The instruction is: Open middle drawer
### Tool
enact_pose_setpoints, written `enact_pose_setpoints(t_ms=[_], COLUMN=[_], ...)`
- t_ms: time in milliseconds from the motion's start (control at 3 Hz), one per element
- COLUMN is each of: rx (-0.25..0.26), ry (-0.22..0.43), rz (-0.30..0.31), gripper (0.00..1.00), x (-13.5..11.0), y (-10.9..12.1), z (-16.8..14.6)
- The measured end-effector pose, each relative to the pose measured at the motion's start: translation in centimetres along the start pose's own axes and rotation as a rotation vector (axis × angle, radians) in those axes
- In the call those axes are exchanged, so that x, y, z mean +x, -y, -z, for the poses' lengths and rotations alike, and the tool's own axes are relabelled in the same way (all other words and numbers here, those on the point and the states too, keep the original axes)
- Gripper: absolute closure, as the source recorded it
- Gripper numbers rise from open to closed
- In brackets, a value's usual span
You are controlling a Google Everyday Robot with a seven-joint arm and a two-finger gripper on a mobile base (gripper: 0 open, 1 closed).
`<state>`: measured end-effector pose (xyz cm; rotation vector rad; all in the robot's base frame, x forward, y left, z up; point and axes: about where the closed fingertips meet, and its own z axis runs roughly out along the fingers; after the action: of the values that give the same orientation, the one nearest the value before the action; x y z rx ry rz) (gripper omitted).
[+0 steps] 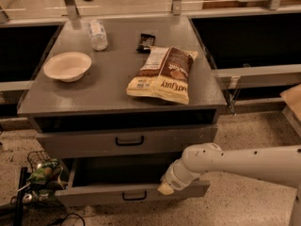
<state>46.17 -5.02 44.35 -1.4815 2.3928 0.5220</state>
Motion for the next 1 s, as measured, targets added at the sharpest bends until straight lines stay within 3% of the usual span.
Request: enact_pose_setpoints(t_ms=[333, 667, 1000], rx=[-0.010, -0.009, -0.009], ry=[0.033, 0.039, 0.039], rz=[0.008, 0.001, 0.001], gripper=[1.00, 1.00, 0.82], x=[0.82, 1.30, 1.30], y=[-2.45, -2.80, -2.80], z=[1.98, 2.41, 2.41])
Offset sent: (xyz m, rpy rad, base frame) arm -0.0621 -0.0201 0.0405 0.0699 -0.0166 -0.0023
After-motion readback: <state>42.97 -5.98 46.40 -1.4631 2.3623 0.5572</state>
